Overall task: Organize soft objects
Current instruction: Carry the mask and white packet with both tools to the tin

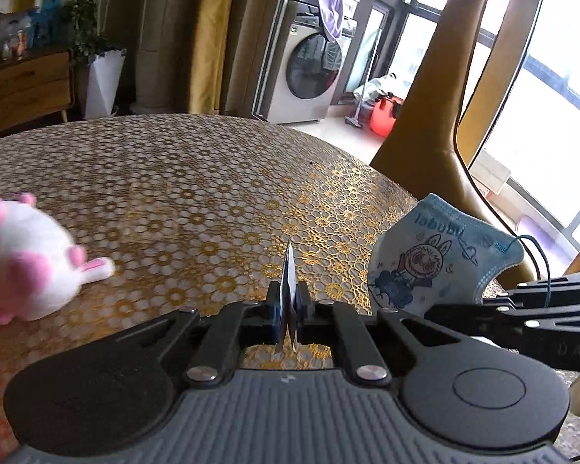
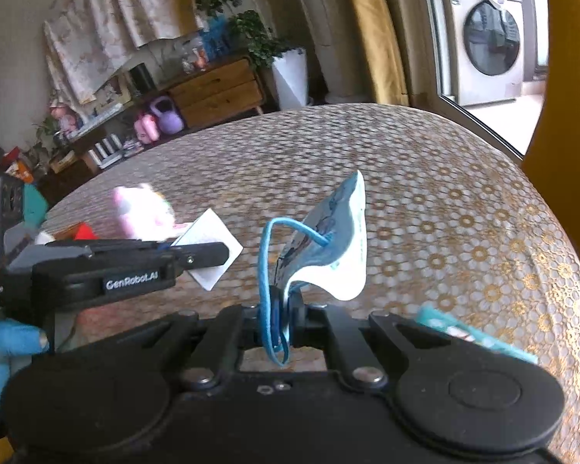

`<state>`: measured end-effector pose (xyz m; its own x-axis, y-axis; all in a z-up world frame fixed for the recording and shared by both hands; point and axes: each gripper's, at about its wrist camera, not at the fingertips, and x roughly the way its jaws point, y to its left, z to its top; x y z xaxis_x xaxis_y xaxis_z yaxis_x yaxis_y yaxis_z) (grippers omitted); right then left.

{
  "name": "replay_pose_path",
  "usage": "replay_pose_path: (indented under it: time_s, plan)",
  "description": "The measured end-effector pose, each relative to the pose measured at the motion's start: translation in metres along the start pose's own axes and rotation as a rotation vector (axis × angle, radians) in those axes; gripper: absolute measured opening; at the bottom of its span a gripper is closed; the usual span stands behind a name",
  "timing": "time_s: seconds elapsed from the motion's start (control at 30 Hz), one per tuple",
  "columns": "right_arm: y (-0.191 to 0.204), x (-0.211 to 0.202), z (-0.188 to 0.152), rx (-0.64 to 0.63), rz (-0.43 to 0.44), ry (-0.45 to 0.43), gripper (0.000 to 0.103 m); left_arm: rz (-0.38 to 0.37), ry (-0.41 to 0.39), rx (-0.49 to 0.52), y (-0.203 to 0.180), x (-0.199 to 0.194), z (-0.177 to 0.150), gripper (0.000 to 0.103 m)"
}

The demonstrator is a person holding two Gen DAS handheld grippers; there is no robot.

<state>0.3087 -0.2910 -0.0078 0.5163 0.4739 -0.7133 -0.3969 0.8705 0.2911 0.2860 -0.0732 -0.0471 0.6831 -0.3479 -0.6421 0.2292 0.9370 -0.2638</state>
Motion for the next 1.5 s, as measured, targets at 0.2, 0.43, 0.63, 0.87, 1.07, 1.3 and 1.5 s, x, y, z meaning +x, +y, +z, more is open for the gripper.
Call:
replay_pose_path:
  time_s: [0.2,0.43,0.63,0.87,1.07,1.3,1.5]
  plan:
    - [0.049,-0.023,-0.003,-0.05,0.038,-0.014,0.003,0.026,-0.026,-0.026,0.022,-0.052,0.001,0.007]
    - [0.108,-0.039,-0.005,-0.121,0.083,-0.026,0.003,0.079,-0.057,-0.041,0.053,-0.117,-0.002,0.007]
    - [0.158,-0.043,-0.006,-0.177,0.131,-0.034,0.003,0.121,-0.066,-0.054,0.084,-0.166,-0.009,0.007]
    - [0.211,-0.033,-0.006,-0.226,0.196,-0.03,0.004,0.177,-0.076,-0.072,0.129,-0.211,-0.022,0.007]
    - [0.256,-0.015,-0.004,-0.265,0.253,-0.016,0.004,0.246,-0.079,-0.1,0.172,-0.239,-0.034,0.007]
    - [0.306,0.017,-0.009,-0.315,0.296,0.019,0.004,0.343,-0.067,-0.138,0.224,-0.252,-0.043,0.007]
    - [0.328,0.056,-0.009,-0.348,0.296,0.059,0.004,0.414,-0.033,-0.149,0.259,-0.24,-0.047,0.007]
